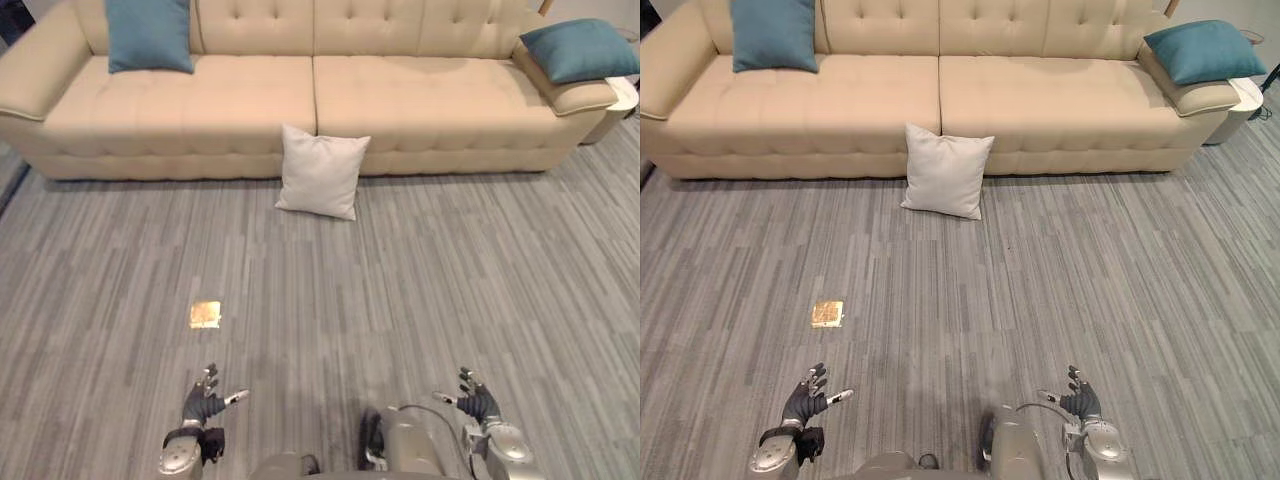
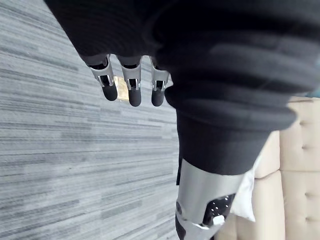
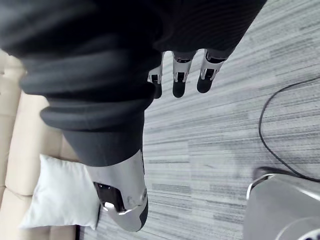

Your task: Pick up cushions and gather them together orderly.

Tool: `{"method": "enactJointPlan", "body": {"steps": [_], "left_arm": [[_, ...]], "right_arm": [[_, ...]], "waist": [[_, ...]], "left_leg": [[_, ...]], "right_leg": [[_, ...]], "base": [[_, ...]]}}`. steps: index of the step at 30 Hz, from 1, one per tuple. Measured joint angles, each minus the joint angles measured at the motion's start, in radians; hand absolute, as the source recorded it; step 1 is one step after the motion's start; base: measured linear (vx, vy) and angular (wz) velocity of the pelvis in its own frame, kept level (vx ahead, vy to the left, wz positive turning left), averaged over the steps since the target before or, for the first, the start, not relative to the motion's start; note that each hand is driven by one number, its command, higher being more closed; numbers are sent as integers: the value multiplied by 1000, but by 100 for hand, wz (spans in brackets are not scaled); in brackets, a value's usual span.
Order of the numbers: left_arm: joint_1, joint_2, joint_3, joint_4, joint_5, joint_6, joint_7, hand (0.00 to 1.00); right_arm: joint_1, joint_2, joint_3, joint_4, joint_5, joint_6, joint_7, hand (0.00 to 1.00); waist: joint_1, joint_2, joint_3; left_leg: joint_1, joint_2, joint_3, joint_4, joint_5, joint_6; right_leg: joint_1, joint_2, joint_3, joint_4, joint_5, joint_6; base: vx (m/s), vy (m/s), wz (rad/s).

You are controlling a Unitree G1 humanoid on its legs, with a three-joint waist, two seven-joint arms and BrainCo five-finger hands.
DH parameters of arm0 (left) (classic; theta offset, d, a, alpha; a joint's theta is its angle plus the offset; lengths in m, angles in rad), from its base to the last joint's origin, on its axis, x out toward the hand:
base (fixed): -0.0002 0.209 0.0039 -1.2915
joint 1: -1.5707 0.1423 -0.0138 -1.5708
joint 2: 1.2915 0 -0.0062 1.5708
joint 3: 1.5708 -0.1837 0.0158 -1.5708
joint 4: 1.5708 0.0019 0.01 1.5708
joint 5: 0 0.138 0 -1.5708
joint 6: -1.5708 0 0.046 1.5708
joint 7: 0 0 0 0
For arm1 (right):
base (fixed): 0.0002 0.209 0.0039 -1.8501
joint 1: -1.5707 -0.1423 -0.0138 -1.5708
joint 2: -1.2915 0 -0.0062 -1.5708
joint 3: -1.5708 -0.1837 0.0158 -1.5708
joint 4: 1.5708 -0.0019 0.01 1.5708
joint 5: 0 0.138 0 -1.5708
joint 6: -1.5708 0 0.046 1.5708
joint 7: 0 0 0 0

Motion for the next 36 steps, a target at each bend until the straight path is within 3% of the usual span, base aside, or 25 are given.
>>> {"method": "enactJointPlan", "body": {"steps": [1, 2, 3, 5, 6, 7, 9, 11, 12, 13, 14, 15, 16, 17, 18, 21, 23, 26, 28, 30, 31, 32, 33, 34, 36], "left_arm": [[-5, -13, 0, 2, 0, 0, 0, 0], [-8, -16, -2, 1, 0, -1, -1, 0], [-10, -32, 0, 2, 0, 0, -1, 0], [-5, -49, 6, 14, -1, -1, 0, 0], [-5, -49, 8, 29, -1, 0, 0, 0], [-5, -49, 9, 29, -1, 0, 0, 0], [-6, -46, 10, 26, -2, -2, -1, 0], [-12, -48, 10, 27, -2, -2, 0, 0], [-14, -48, 10, 28, -2, -1, 0, 0], [-14, -53, 9, 29, -2, 0, 0, 0], [-3, -55, 8, 31, -2, -1, 1, 0], [-2, -52, 9, 44, -3, 0, 3, 0], [-9, -46, 10, 63, -3, 2, 8, 0], [-23, -52, 10, 60, -2, 1, 6, 0], [-27, -58, 10, 59, -2, 1, 5, 0], [-21, -49, 9, 69, -2, 11, 5, 0], [-10, -48, 6, 67, -3, 18, 13, 0], [-11, -41, 6, 66, -4, 17, 22, 0], [-15, -34, 7, 66, -13, 16, 22, 0], [-11, -32, 4, 68, -12, 17, 22, 0], [-4, -27, 3, 68, -12, 17, 22, 0], [-5, -40, 4, 94, -10, 17, 22, 0], [-7, -49, 4, 101, -10, 21, 22, 0], [-6, -55, 2, 98, -9, 17, 20, 0], [-16, -67, 5, 98, -9, 15, 20, 0]], "right_arm": [[-2, -5, -2, -2, -1, 0, 0, 0], [-15, -4, -2, -13, -3, -2, 0, 0], [-28, -10, -1, -30, -8, -3, 2, 0], [-35, -17, 6, -31, -8, -2, 0, 0], [-38, -11, 7, -30, -7, -3, -2, 0], [-41, -10, 7, -31, -6, -5, -3, 0], [-61, -15, 5, -33, -4, -7, -13, 0], [-86, -17, -3, -26, 3, -7, -25, 0], [-91, -15, -7, -19, 3, -6, -28, 0], [-91, -19, -7, -6, 4, -7, -33, 0], [-83, -20, -7, 5, 4, -5, -39, 0], [-76, -15, -6, 10, 4, -4, -40, 0], [-66, 2, -3, 15, 4, -3, -38, 0], [-49, 3, -4, 14, 4, -4, -38, 0], [-48, 2, -5, 15, 3, -3, -38, 0], [-47, 23, -2, 30, 3, -3, -36, 0], [-38, 29, 18, 34, 3, -4, -36, 0], [-48, 29, 44, 32, 0, -8, -36, 0], [-48, 28, 42, 31, -1, -8, -37, 0], [-22, 29, 43, 31, -10, -2, -36, 0], [-6, 32, 44, 31, -12, -2, -36, 0], [16, 22, 40, 35, -12, -1, -36, 0], [13, 16, 40, 35, -12, 4, -36, 0], [14, 12, 39, 14, -12, 1, -34, 0], [7, 9, 43, -10, -20, -1, -23, 0]], "waist": [[1, 19, 3], [7, 25, 7], [5, 42, 20], [22, 52, 46], [41, 46, 54], [48, 33, 62], [64, 3, 72], [66, 3, 80], [71, -3, 84], [90, -2, 83], [98, 16, 76], [101, 13, 74], [105, -12, 58], [95, -23, 52], [90, -21, 51], [87, -48, 66], [77, -28, 70], [57, -3, 68], [45, 1, 70], [33, -19, 65], [36, -39, 59], [30, -34, 55], [32, -14, 48], [25, 1, 38], [29, 13, 43]], "left_leg": [[-8, 23, -1, 41, -2, -16], [-53, 38, 6, 141, 24, -64], [-153, 76, 36, 388, 123, -111], [-246, 159, 82, 654, 269, -93], [-303, 211, 134, 819, 216, -21], [-325, 217, 150, 843, 200, -9], [-464, 215, 200, 781, 159, 17], [-569, 178, 188, 553, 163, 11], [-587, 154, 172, 448, 171, -1], [-592, 111, 120, 214, 223, -55], [-595, 99, 67, 42, 294, -69], [-597, 94, 54, 70, 373, -43], [-620, 58, 42, 147, 385, 20], [-640, 39, 42, 205, 330, 61], [-643, 31, 43, 229, 306, 71], [-485, -28, 78, 244, 176, 107], [-314, -31, 83, 178, 138, 118], [-170, -15, 86, 61, 138, 117], [-102, -3, 90, 13, 132, 92], [-28, -3, 87, -1, 83, 12], [-7, -12, 83, -1, 68, -11], [35, -5, 65, 13, 43, -42], [36, 20, 63, 28, 48, -57], [5, 50, 50, 113, 63, -83], [-110, 109, 31, 374, 128, -117]], "right_leg": [[4, 8, -12, 34, -28, -3], [8, 6, -22, 57, -72, -14], [57, 15, -34, 42, -115, -21], [180, 46, -34, -31, -139, -31], [303, 63, -14, -98, -151, -38], [347, 63, -3, -124, -154, -38], [485, 48, 31, -248, -169, -29], [537, 30, 38, -289, -183, -6], [553, 20, 42, -295, -194, 8], [589, 6, 51, -314, -214, 34], [633, 10, 67, -338, -245, 63], [658, 8, 71, -340, -269, 74], [668, -27, 79, -305, -303, 74], [632, -57, 84, -207, -317, 70], [604, -68, 93, -130, -318, 71], [382, -165, 170, 503, -202, 170], [291, -167, 109, 675, -264, 112], [183, -133, -21, 506, -323, 71], [106, -85, -57, 215, -289, 75], [78, -33, -43, -97, -98, 52], [79, -31, -27, -142, -24, 45], [75, -27, 4, -69, 77, -26], [64, -17, -6, -30, 71, -31], [73, -2, -22, -13, -4, -39], [116, 37, -32, -28, -53, -54]], "base": [[602, -177, 41], [610, -201, 15], [623, -221, 19], [571, -174, -5], [620, -151, -28], [717, -146, -31], [637, -36, -20], [501, 73, -22], [505, 153, -40], [532, 224, -55], [539, 256, -54], [565, 291, -31], [600, 280, 7], [618, 265, 22], [643, 266, 21], [638, 266, -8], [621, 161, -4], [504, 51, -1], [630, -44, 18], [622, -128, 35], [624, -196, 38], [499, -162, 19], [576, -219, 26], [515, -207, 1], [504, -235, 5]]}}
